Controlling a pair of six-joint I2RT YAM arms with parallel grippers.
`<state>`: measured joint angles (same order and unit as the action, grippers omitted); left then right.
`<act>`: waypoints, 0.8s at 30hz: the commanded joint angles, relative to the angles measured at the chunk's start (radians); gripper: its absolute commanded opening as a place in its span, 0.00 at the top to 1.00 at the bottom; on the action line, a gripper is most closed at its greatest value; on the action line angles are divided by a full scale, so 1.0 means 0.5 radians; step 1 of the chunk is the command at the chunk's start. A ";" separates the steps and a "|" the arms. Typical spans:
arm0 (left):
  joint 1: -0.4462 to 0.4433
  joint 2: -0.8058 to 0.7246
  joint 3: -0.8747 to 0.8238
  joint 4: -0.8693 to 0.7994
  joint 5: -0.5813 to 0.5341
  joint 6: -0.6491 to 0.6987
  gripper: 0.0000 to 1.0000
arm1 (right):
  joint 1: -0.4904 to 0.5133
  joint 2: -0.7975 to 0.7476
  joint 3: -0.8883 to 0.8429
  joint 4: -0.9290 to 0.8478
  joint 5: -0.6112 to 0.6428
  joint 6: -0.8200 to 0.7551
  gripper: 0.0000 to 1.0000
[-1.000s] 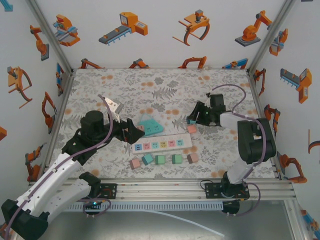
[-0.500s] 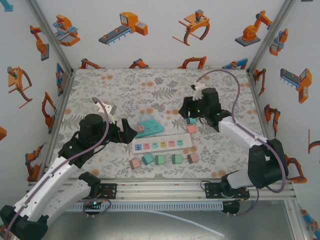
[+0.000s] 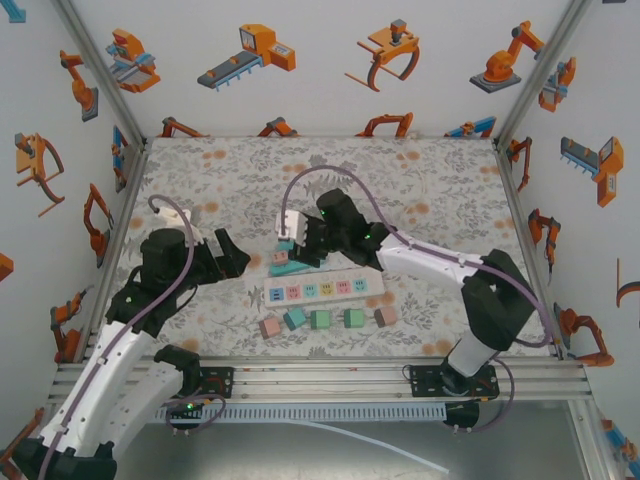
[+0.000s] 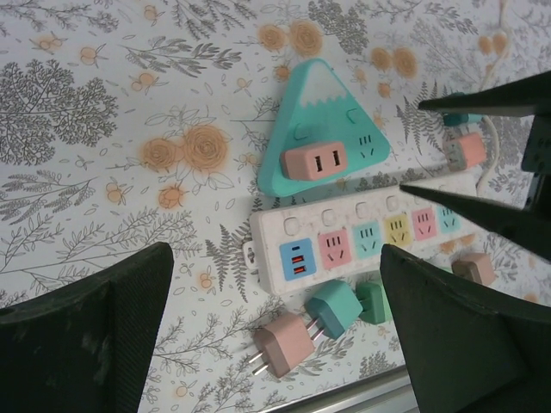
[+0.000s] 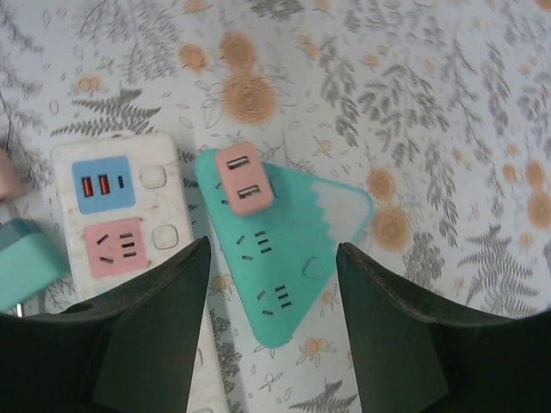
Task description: Pull the plug off the socket
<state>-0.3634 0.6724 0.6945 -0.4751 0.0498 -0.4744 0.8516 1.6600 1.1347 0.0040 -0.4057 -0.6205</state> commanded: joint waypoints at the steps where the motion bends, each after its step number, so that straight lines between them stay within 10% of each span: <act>1: 0.052 -0.014 -0.052 -0.056 0.059 -0.046 0.03 | 0.054 0.117 0.117 -0.032 -0.124 -0.405 0.44; 24: 0.206 0.291 -0.075 0.311 0.271 -0.127 0.03 | 0.070 0.564 0.527 -0.506 -0.321 -0.751 0.67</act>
<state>-0.2745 0.7799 0.6498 -0.3981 0.1341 -0.5148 0.8825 1.9388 1.3636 -0.1864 -0.5060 -0.9398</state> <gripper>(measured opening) 0.971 0.344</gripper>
